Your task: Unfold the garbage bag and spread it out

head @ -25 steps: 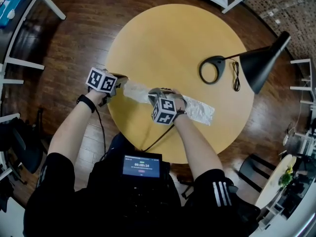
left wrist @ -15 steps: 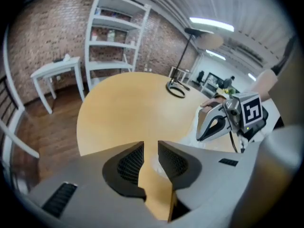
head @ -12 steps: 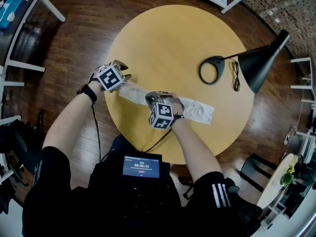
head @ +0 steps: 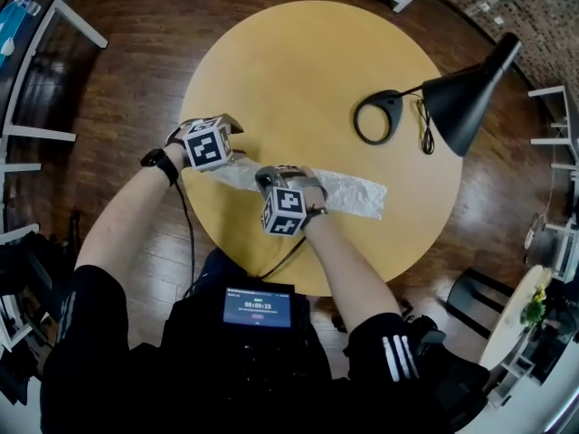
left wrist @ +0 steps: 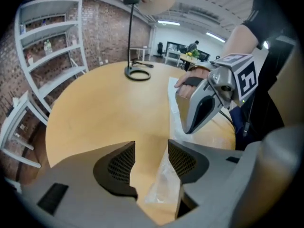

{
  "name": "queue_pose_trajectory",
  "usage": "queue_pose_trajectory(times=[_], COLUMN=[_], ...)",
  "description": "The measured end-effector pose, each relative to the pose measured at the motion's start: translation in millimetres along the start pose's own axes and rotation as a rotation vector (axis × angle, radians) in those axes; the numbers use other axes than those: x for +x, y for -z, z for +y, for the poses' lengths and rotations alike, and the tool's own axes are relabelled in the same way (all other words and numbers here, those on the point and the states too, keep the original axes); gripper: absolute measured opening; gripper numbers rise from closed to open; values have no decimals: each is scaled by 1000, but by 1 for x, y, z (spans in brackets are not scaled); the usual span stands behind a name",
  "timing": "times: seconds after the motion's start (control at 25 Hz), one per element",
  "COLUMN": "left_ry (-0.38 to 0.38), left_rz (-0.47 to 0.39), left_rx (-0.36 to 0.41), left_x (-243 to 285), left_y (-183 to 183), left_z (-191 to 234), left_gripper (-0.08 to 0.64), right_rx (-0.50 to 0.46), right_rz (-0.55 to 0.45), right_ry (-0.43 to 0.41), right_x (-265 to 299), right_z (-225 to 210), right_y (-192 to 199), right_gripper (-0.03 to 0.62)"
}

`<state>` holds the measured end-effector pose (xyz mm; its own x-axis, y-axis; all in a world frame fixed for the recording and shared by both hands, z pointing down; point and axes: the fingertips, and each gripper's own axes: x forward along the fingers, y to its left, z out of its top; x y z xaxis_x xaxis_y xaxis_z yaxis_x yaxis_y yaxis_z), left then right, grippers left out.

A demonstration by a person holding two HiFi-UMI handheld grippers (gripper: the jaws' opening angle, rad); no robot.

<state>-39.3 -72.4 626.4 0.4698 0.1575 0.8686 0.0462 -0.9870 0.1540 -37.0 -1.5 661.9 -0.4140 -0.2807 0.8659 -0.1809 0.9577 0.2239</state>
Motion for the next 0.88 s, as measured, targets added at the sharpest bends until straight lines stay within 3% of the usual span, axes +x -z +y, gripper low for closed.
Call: queue_pose_trajectory(times=[0.2,0.28,0.36,0.48,0.64,0.88], left_ry=[6,15,72,146,107,-54], left_rz=[164,176,159,117,118,93], left_rx=[139,157,161,151,173,128], left_x=[36,47,55,56,60,59], left_y=[36,40,38,33,31,16], left_z=[-9,-13,-26,-39,-30,17], left_gripper=[225,225,209,0,0,0], right_rx=[8,5,1,9,5,38], right_rz=[3,6,9,6,5,20], right_ry=[2,7,12,9,25,81], right_x=[3,4,5,8,7,-3], right_z=[-2,-3,-3,-2,-4,-13], right_y=[-2,-4,-3,-3,-1,6], right_gripper=[18,18,18,18,18,18])
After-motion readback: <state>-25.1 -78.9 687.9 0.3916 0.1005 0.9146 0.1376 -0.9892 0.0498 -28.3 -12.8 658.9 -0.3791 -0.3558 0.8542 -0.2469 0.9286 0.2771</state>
